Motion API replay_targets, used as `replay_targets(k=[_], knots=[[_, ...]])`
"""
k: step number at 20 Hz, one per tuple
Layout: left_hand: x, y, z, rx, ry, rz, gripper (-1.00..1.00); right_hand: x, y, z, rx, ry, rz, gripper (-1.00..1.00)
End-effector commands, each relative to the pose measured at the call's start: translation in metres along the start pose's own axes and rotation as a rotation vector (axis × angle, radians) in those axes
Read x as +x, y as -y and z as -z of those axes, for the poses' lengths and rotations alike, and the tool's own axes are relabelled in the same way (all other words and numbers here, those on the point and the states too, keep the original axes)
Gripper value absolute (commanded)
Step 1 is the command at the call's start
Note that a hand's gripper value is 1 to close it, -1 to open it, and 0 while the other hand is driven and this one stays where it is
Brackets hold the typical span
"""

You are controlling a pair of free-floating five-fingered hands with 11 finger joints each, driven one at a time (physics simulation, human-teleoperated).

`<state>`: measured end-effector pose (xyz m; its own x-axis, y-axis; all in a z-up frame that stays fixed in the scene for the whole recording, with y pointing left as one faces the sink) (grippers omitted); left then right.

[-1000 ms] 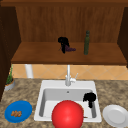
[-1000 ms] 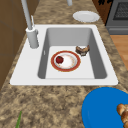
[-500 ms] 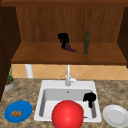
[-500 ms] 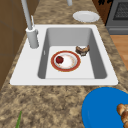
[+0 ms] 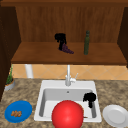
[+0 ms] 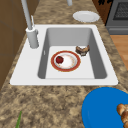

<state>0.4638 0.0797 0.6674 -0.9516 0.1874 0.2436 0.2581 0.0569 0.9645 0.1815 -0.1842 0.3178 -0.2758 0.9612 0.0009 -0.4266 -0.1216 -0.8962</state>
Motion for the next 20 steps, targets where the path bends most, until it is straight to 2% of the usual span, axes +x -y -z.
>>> replay_targets(k=[1, 9, 12, 20], knots=[[0.031, 0.002, -0.003, -0.018, -0.003, 0.012, 1.00, 0.000, 0.000, 0.000, 0.000, 0.000, 0.000, 0.00], [0.098, 0.013, -0.005, -0.025, -0.012, 0.004, 1.00, 0.000, 0.000, 0.000, 0.000, 0.000, 0.000, 0.00], [0.121, 0.022, -0.004, -0.048, -0.011, -0.003, 1.00, 0.000, 0.000, 0.000, 0.000, 0.000, 0.000, 0.00], [0.183, 0.047, -0.005, -0.038, 0.004, 0.004, 1.00, 0.000, 0.000, 0.000, 0.000, 0.000, 0.000, 0.00]])
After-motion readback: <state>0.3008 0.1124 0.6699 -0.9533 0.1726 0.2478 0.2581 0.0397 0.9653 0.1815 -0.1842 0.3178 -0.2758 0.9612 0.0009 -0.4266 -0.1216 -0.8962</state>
